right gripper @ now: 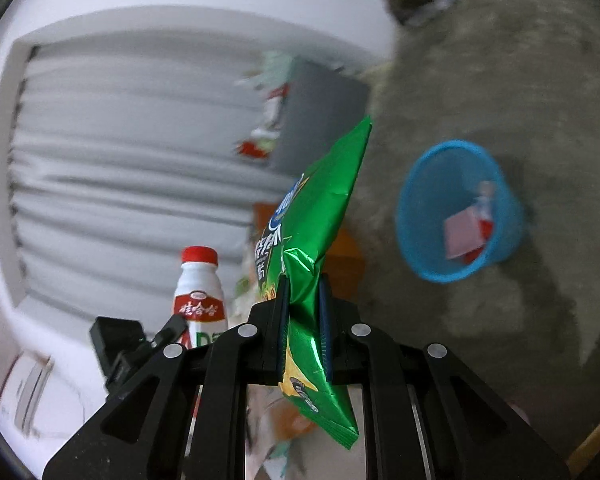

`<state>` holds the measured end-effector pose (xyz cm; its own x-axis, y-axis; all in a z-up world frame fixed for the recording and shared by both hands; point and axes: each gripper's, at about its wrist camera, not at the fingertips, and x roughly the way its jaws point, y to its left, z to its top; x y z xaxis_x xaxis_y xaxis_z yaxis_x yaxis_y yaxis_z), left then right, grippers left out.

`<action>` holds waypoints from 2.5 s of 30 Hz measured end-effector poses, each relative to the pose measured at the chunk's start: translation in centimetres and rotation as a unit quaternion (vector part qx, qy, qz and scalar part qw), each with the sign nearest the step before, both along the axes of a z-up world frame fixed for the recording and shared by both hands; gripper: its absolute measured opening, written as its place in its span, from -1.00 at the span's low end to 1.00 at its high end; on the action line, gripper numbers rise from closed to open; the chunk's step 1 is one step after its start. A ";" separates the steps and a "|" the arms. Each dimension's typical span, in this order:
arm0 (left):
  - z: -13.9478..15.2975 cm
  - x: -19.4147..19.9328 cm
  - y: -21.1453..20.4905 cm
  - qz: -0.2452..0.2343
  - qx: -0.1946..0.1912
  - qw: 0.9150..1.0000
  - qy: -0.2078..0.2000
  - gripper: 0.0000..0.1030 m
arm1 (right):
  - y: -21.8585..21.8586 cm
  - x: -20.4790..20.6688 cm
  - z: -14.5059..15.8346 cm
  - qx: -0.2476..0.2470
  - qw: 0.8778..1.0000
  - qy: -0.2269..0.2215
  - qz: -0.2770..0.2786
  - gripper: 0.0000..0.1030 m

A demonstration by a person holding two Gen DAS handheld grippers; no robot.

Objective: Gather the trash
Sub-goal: 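Open both grippers over the wastebasket, dropping the white bottle and green chips bag, then move both empty grippers back toward the table, then grasp the pink snack bag with the left gripper while the right gripper grasps the white cable box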

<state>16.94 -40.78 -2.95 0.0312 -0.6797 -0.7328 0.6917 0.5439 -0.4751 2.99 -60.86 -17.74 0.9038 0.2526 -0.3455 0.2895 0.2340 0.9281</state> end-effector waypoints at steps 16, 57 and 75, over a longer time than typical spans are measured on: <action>-11.2 8.8 -11.0 0.075 0.091 0.993 0.007 0.38 | -4.6 11.1 -14.7 -0.004 0.974 0.224 -0.023 0.25; -0.7 -7.2 46.5 0.387 0.012 0.914 -0.122 0.70 | 24.7 10.7 7.2 -0.245 0.934 0.000 0.261 0.39; -4.2 -5.6 56.9 0.521 0.053 0.849 -0.073 0.70 | 54.5 21.0 5.4 -0.467 0.736 0.022 0.489 0.53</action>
<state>11.35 16.13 -7.15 0.6712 -0.1572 -0.7244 -0.1441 0.9309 -0.3355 24.00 -6.35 -12.37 0.4293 0.4090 -0.8052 -0.4168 0.8807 0.2251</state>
